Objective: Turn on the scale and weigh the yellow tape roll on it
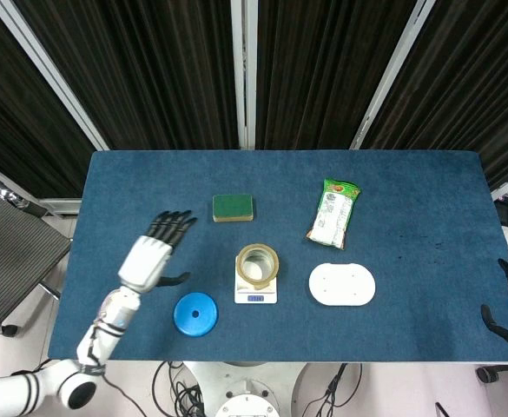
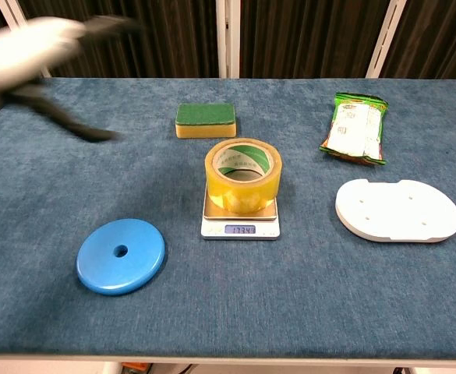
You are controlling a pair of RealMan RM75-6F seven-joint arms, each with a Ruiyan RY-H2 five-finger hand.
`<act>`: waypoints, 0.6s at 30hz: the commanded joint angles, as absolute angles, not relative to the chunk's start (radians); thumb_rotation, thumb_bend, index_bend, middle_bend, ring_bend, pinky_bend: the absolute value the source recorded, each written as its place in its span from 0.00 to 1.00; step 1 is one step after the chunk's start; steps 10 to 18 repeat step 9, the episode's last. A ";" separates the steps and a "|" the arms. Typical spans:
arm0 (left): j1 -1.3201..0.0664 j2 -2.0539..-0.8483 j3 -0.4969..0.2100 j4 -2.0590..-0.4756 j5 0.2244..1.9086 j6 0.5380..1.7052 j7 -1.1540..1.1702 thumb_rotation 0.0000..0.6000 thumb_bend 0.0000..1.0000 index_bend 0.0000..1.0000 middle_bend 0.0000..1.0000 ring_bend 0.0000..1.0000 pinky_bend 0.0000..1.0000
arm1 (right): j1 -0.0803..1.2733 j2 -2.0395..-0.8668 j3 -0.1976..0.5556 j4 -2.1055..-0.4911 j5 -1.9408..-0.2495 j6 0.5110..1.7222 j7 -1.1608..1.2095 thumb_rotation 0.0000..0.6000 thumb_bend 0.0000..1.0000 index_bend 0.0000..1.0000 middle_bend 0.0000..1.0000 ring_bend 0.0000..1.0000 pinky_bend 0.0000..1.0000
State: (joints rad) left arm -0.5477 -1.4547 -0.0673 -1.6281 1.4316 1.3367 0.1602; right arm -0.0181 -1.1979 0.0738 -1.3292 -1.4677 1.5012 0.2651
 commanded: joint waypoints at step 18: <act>-0.247 -1.290 0.108 -1.498 1.491 1.573 0.130 1.00 0.14 0.05 0.01 0.00 0.04 | -0.013 -1.202 0.067 -1.386 -1.511 1.545 0.177 1.00 0.31 0.00 0.00 0.00 0.00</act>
